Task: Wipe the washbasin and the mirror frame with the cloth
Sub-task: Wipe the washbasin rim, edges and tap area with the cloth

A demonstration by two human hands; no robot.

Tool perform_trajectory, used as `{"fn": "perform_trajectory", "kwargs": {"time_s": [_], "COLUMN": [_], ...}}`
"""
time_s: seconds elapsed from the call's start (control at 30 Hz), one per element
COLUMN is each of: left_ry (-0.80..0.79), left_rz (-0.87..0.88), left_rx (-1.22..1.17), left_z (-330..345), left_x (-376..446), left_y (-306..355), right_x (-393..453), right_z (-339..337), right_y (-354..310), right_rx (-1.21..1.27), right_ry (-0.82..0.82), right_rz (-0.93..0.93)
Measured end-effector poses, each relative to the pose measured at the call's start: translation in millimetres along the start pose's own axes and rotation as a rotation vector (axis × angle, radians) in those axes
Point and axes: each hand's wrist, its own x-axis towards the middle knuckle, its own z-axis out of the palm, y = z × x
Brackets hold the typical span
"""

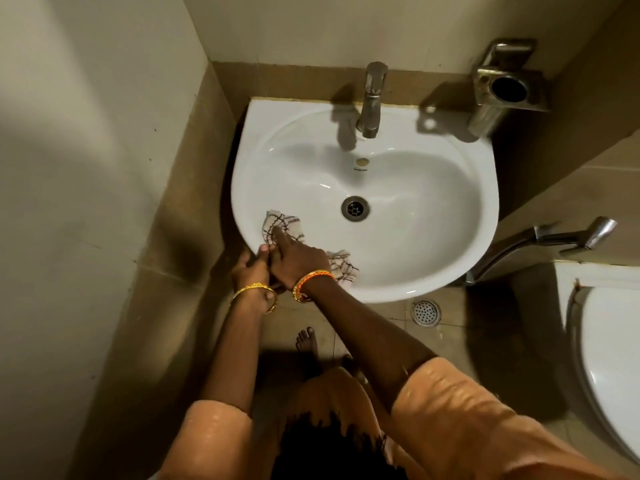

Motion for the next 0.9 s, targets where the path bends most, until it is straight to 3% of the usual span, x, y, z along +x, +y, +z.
{"fn": "perform_trajectory", "kwargs": {"time_s": [0.13,0.27,0.37,0.57,0.7,0.8,0.9], "left_ry": [-0.013,-0.011,-0.018,0.037,0.123,0.241,0.264], "left_rz": [-0.009,-0.003,-0.004,0.038,0.189,0.335,0.378], "left_rx": [0.026,0.028,0.027,0.097,0.227,0.413,0.398], "left_z": [3.5,6.0,5.7,7.5,8.5,16.8,19.8], "left_x": [-2.9,-4.6,-4.3,1.9,3.1,-5.9,-5.7], "left_y": [-2.2,-3.8,-3.9,-5.1,-8.1,-13.8,-20.7], "right_x": [-31.7,-54.7,-61.1,-55.4,-47.0,-47.0,-56.7], "right_z": [-16.5,-56.8,-77.0,-42.9,-4.3,0.7,-6.6], "right_y": [47.2,117.2,139.3,95.0,36.3,37.8,61.0], "right_rx": [-0.068,-0.340,-0.422,-0.318,-0.123,-0.131,-0.185], "right_ry": [-0.030,-0.154,-0.155,-0.081,0.131,0.203,0.218], "right_rz": [-0.059,0.050,0.111,0.144,0.023,-0.036,-0.066]}}
